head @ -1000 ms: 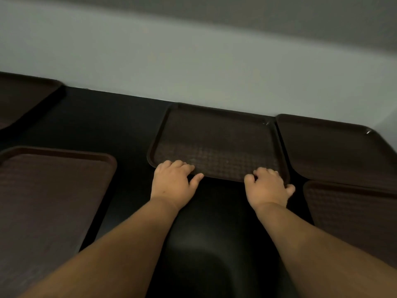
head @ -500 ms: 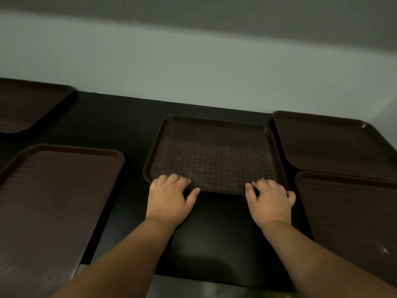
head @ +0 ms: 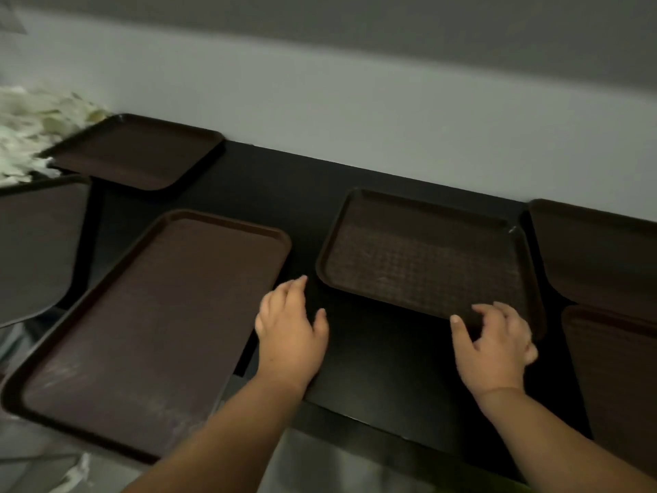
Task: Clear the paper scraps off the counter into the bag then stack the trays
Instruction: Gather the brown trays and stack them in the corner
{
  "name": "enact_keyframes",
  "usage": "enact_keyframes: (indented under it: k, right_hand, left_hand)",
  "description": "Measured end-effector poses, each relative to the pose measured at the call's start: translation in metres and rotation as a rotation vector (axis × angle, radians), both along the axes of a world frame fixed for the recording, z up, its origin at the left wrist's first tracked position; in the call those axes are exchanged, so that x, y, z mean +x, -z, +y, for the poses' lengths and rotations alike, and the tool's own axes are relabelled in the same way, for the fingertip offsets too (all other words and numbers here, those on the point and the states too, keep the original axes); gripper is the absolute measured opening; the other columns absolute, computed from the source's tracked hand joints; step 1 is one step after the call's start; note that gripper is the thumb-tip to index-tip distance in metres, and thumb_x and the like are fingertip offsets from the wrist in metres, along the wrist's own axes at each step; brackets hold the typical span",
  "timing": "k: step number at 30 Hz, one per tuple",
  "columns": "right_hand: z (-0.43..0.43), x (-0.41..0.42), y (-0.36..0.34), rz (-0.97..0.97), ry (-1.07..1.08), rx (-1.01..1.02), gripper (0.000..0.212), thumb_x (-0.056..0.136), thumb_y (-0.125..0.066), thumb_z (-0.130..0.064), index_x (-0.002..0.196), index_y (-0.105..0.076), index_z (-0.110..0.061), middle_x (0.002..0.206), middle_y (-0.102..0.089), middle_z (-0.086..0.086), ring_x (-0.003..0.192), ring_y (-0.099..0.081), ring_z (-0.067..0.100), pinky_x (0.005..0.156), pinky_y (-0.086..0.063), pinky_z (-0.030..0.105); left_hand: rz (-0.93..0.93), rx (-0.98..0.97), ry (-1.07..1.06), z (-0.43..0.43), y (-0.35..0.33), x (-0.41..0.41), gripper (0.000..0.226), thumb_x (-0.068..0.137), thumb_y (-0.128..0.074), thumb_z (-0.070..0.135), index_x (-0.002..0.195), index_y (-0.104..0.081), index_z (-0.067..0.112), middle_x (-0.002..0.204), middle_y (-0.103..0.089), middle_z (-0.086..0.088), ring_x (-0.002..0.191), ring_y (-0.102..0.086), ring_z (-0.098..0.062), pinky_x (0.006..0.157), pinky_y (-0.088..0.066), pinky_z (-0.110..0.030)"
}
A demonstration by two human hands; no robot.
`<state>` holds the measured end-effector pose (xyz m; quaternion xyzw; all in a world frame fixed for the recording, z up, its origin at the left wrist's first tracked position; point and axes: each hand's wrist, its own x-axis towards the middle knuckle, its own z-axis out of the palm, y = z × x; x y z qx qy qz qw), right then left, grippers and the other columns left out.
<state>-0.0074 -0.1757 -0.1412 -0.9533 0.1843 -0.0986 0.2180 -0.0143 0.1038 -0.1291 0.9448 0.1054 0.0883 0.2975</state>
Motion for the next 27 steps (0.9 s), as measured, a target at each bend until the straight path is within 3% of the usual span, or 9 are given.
enact_keyframes:
  k: [4, 6, 8, 13, 18, 20, 22, 24, 27]
  right_hand:
    - [0.095, -0.003, -0.008, -0.062, -0.224, 0.277, 0.022, 0.089, -0.067, -0.031, 0.108, -0.065, -0.020, 0.112, -0.056, -0.004, 0.110, -0.054, 0.020, 0.094, -0.043, 0.035]
    - [0.140, 0.001, -0.018, 0.110, -0.297, 0.519, 0.017, 0.091, -0.067, -0.033, 0.104, -0.068, -0.023, 0.102, -0.060, -0.009, 0.096, -0.061, 0.010, 0.082, -0.046, 0.022]
    - [0.174, 0.005, -0.024, 0.264, -0.281, 0.686, 0.018, 0.092, -0.064, -0.036, 0.105, -0.070, -0.026, 0.097, -0.066, -0.011, 0.091, -0.063, 0.006, 0.077, -0.047, 0.019]
    - [0.220, 0.016, -0.029, 0.426, -0.215, 0.924, 0.043, 0.092, -0.064, -0.039, 0.133, -0.059, -0.025, 0.113, -0.066, -0.008, 0.099, -0.063, 0.008, 0.090, -0.051, 0.026]
    - [0.237, 0.025, -0.038, 0.484, -0.156, 1.273, 0.059, 0.098, -0.058, -0.034, 0.151, -0.035, -0.022, 0.131, -0.061, 0.006, 0.097, -0.070, 0.020, 0.080, -0.060, 0.034]
    - [0.233, 0.029, -0.046, 0.415, -0.114, 1.409, 0.045, 0.101, -0.053, -0.027, 0.145, -0.044, -0.021, 0.124, -0.064, 0.008, 0.096, -0.071, 0.025, 0.082, -0.060, 0.039]
    - [0.223, 0.031, -0.057, 0.336, -0.094, 1.435, 0.025, 0.102, -0.050, -0.024, 0.124, -0.063, -0.024, 0.110, -0.071, 0.003, 0.094, -0.072, 0.023, 0.080, -0.061, 0.038]
    - [0.208, 0.033, -0.065, 0.271, -0.087, 1.429, 0.016, 0.101, -0.053, -0.026, 0.103, -0.069, -0.026, 0.102, -0.074, 0.001, 0.093, -0.072, 0.021, 0.079, -0.061, 0.039]
    - [0.181, 0.034, -0.074, 0.193, -0.075, 1.429, 0.021, 0.102, -0.050, -0.024, 0.107, -0.070, -0.019, 0.103, -0.076, 0.005, 0.093, -0.074, 0.022, 0.074, -0.061, 0.037]
  left_hand:
    - [0.382, 0.146, -0.091, 0.053, -0.010, 0.014, 0.077, 0.093, -0.057, 0.046, 0.156, -0.020, 0.021, 0.154, -0.032, -0.007, 0.140, -0.032, -0.030, 0.112, -0.033, -0.047]
    - [0.467, 0.174, -0.080, 0.065, -0.006, 0.016, 0.065, 0.096, -0.052, 0.043, 0.152, -0.028, 0.019, 0.150, -0.035, -0.008, 0.135, -0.035, -0.031, 0.107, -0.036, -0.046]
    - [0.483, 0.191, -0.061, 0.072, -0.002, 0.016, 0.054, 0.097, -0.048, 0.031, 0.149, -0.033, 0.023, 0.152, -0.032, -0.005, 0.135, -0.032, -0.030, 0.107, -0.034, -0.046]
    - [0.559, 0.142, -0.094, 0.067, 0.002, 0.016, 0.069, 0.095, -0.042, 0.005, 0.156, -0.021, 0.030, 0.166, -0.008, 0.006, 0.153, 0.001, -0.026, 0.119, -0.007, -0.061]
    - [0.430, 0.158, 0.019, 0.063, -0.008, 0.010, 0.069, 0.096, -0.043, 0.002, 0.158, -0.020, 0.023, 0.167, -0.009, 0.004, 0.154, 0.001, -0.027, 0.120, -0.006, -0.062]
    - [0.392, 0.197, 0.105, 0.053, -0.018, 0.007, 0.070, 0.097, -0.044, 0.003, 0.158, -0.018, 0.023, 0.167, -0.008, 0.004, 0.154, 0.001, -0.024, 0.122, -0.005, -0.058]
    - [0.387, 0.248, 0.180, 0.038, -0.030, 0.007, 0.071, 0.097, -0.046, 0.005, 0.158, -0.016, 0.025, 0.167, -0.006, 0.006, 0.154, 0.004, -0.022, 0.122, -0.004, -0.057]
    - [0.388, 0.243, 0.239, 0.022, -0.041, 0.011, 0.072, 0.098, -0.049, 0.008, 0.159, -0.014, 0.025, 0.167, -0.005, 0.005, 0.154, 0.004, -0.021, 0.122, -0.003, -0.056]
    - [0.360, 0.187, 0.325, 0.000, -0.051, 0.019, 0.073, 0.098, -0.051, 0.010, 0.159, -0.014, 0.024, 0.167, -0.008, 0.003, 0.154, -0.003, -0.019, 0.124, -0.008, -0.049]
